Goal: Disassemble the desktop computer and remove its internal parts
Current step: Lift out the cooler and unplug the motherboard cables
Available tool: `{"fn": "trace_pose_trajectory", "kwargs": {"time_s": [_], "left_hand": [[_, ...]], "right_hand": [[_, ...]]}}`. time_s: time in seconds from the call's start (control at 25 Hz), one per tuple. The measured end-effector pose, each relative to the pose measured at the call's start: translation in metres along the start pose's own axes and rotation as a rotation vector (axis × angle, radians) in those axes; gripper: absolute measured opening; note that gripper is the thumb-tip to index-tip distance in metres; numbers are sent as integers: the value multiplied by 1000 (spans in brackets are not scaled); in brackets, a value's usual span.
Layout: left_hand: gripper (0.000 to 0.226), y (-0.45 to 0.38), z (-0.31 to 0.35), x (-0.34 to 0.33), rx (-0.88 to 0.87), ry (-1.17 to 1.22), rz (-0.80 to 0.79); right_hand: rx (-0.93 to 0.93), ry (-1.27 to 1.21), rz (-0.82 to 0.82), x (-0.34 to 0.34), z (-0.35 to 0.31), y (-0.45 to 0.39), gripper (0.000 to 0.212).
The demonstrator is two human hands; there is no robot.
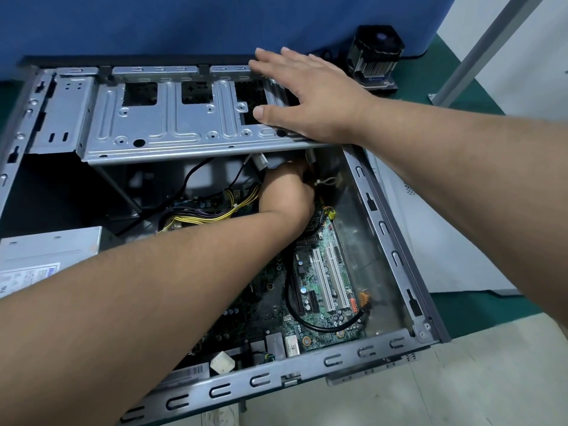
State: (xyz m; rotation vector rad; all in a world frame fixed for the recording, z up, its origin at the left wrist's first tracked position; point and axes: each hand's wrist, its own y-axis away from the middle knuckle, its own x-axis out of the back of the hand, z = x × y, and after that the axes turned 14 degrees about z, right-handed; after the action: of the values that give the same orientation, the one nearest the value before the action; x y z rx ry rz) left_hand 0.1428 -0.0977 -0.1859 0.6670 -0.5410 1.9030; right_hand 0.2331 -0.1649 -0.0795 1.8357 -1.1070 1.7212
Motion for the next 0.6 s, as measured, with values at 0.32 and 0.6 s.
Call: {"fn": "trace_pose_trajectory", "kwargs": {"time_s": [0.32, 0.6], "left_hand": [[29, 5, 0, 5, -14, 60, -13], [13, 8, 7, 34, -2, 36, -226]], "right_hand": [[10, 0, -5, 1, 2, 0, 73], [17, 9, -3, 1, 2, 1, 74]]}}
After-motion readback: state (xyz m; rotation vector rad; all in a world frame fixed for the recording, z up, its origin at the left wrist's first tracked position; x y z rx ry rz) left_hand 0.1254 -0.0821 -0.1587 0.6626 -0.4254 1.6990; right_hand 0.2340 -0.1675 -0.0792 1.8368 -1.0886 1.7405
